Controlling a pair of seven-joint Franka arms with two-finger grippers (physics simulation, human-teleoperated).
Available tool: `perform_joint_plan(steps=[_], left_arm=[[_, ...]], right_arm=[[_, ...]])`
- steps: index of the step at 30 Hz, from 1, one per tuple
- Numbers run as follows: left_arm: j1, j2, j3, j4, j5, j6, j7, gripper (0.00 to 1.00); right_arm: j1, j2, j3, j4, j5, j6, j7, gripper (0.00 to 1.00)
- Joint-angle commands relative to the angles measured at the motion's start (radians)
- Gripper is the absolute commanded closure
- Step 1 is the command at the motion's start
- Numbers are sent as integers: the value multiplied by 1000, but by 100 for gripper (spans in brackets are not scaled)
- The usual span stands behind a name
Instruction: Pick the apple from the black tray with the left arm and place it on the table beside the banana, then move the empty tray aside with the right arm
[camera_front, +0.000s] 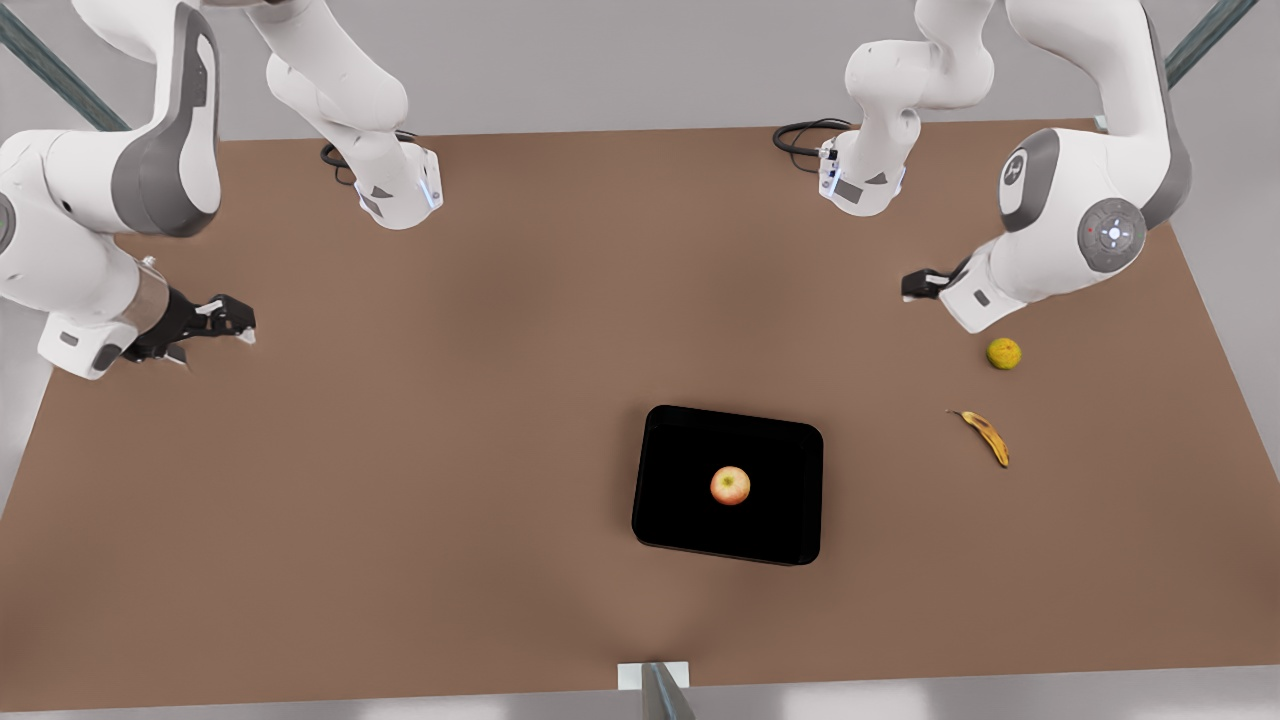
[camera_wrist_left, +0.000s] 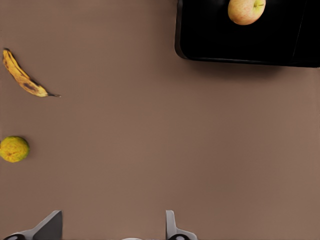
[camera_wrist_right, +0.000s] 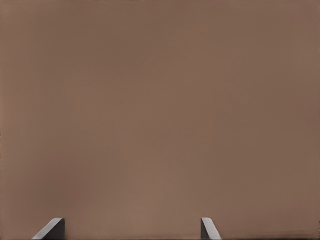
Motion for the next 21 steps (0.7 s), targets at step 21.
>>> perform_joint_plan(steps=[21], left_arm=[[-485,643,-47,465,71,395,-560,0]], right_arm=[[34,59,-3,-32,18,-111,418,0]])
